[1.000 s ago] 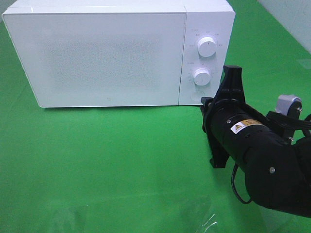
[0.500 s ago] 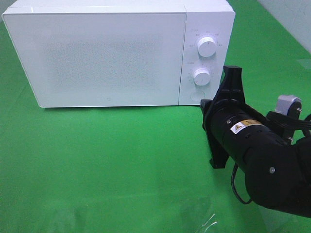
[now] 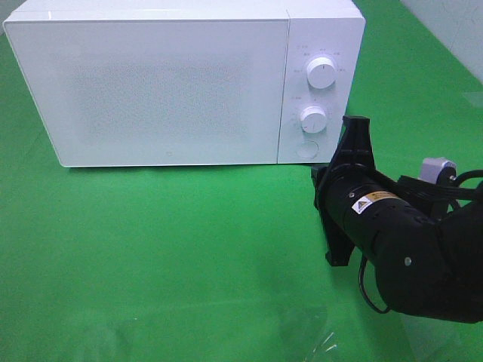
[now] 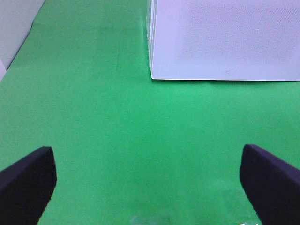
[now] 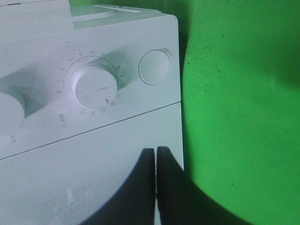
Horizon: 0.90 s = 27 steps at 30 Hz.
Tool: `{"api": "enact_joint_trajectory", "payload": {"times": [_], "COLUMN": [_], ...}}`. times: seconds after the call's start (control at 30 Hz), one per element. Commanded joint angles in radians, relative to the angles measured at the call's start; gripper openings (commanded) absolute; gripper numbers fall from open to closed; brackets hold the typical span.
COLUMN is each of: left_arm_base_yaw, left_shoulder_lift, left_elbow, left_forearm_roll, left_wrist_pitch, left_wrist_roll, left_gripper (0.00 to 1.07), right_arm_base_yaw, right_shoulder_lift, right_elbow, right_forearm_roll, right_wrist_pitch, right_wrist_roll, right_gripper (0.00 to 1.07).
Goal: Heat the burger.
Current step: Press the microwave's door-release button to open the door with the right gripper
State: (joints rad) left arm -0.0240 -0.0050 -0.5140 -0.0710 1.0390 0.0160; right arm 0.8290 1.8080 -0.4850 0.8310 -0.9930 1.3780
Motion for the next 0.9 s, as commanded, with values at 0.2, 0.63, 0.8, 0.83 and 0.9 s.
{"api": "enact_joint_trajectory", "payload": {"times": [0.2,0.63,0.8,0.83,0.9], "left_arm_base_yaw": [0.003,0.003,0.003,0.003,0.003], "left_shoulder_lift": [-0.018,-0.018,-0.018,-0.018,-0.018], "left_elbow": [0.004,0.004,0.004,0.004,0.004], "left_forearm_roll": [-0.007,-0.007,-0.007,-0.007,-0.007], "left_wrist_pitch": [-0.006,-0.006,-0.006,-0.006,-0.006], "left_wrist_roll": [-0.001,-0.001,-0.001,-0.001,-0.001], "left_gripper": [1.00,1.00,1.00,1.00,1.00], "right_arm_base_yaw": [-0.084,-0.205,-0.231,-0.238,-0.246], "right_shoulder_lift": [0.062,0.152,0.189,0.196,0.210], "right_elbow": [-0.045,-0.147,-0.184,-0.189,-0.201], "right_forearm_roll": [-0.129,-0.260,-0.277,-0.277,-0.285], "right_wrist_pitch": [0.030,0.076,0.085,0.085,0.085], "right_wrist_roll": [0.040,0.068,0.068,0.068,0.068], "right_gripper": [0.00,0.00,0.00,0.00,0.00]}}
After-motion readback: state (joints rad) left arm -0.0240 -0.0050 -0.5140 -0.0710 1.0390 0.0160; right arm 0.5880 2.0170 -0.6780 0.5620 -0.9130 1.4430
